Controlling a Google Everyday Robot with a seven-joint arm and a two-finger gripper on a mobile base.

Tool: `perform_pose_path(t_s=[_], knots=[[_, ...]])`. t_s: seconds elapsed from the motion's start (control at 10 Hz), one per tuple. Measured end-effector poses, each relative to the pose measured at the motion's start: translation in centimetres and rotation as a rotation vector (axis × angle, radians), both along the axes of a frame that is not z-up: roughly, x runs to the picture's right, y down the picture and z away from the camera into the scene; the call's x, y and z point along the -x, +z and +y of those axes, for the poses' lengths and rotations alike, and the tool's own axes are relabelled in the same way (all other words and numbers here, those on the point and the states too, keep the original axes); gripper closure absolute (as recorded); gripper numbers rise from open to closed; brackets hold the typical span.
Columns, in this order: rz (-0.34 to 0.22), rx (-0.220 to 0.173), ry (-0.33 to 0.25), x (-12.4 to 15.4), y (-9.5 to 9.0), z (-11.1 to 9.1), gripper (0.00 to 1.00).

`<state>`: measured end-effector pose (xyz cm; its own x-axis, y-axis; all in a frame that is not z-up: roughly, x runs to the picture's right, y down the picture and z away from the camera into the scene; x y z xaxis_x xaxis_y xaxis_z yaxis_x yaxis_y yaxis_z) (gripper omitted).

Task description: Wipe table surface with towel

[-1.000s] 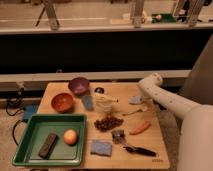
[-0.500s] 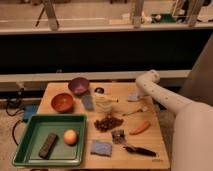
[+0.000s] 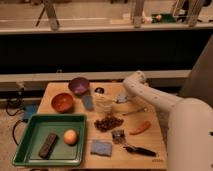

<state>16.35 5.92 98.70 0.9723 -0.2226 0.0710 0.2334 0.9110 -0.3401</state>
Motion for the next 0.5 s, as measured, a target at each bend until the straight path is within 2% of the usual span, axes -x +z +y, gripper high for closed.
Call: perform_pose_path(t_s=[0.3,0.5], knots=[[-0.044,0.007,-0.032,0.0,-2.3,2.5,1.0],[-0.039,0.006,-0.028,-2.6,-3.3,3.3,1.0]])
